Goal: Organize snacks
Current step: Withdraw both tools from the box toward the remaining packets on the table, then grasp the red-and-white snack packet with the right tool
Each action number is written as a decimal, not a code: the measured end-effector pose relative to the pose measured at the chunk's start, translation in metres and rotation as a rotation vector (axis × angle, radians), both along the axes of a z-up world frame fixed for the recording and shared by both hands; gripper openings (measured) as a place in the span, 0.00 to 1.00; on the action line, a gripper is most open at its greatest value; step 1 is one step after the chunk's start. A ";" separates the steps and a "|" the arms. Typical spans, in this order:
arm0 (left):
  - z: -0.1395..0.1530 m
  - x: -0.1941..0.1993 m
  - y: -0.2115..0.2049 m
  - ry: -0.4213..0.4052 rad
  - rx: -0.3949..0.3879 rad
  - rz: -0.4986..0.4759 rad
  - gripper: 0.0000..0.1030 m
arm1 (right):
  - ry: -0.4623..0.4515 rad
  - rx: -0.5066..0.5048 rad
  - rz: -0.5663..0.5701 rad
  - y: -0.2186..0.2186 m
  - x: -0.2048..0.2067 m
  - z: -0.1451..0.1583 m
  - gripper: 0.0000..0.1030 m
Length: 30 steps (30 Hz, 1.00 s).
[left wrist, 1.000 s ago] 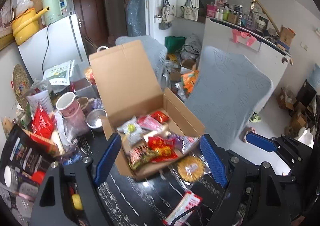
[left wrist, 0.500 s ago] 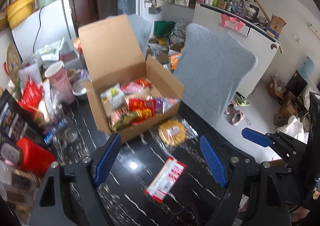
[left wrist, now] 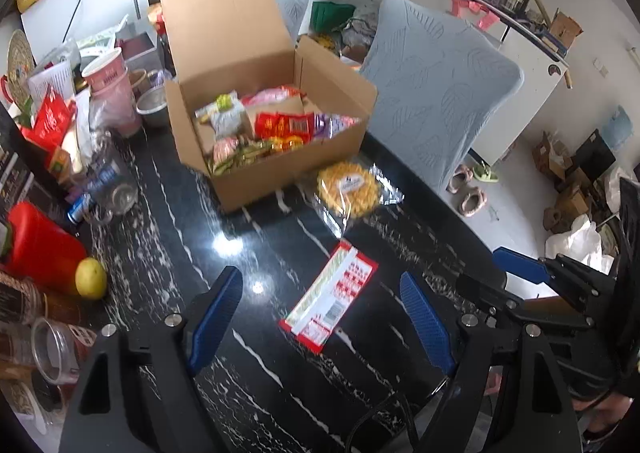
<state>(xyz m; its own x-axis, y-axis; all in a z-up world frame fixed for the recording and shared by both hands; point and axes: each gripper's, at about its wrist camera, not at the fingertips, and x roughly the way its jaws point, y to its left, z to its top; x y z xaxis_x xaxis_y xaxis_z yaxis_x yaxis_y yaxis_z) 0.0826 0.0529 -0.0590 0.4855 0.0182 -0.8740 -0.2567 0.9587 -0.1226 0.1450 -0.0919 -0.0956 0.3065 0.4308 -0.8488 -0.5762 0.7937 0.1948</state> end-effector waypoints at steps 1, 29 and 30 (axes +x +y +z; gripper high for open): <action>-0.003 -0.002 0.000 0.003 0.001 0.003 0.79 | 0.015 -0.003 0.001 0.000 0.000 -0.005 0.54; -0.095 -0.022 0.092 0.161 0.041 0.124 0.79 | 0.342 -0.079 -0.212 0.089 0.003 -0.126 0.60; -0.096 -0.021 0.095 0.159 0.048 0.121 0.79 | 0.351 -0.075 -0.242 0.090 0.005 -0.129 0.62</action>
<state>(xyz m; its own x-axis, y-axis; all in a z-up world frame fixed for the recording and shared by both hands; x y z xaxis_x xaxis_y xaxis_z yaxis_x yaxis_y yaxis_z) 0.0619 0.1477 -0.1550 0.3330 0.1115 -0.9363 -0.3829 0.9234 -0.0262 0.1499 -0.0020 -0.2249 0.0782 0.3147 -0.9460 -0.2805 0.9175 0.2820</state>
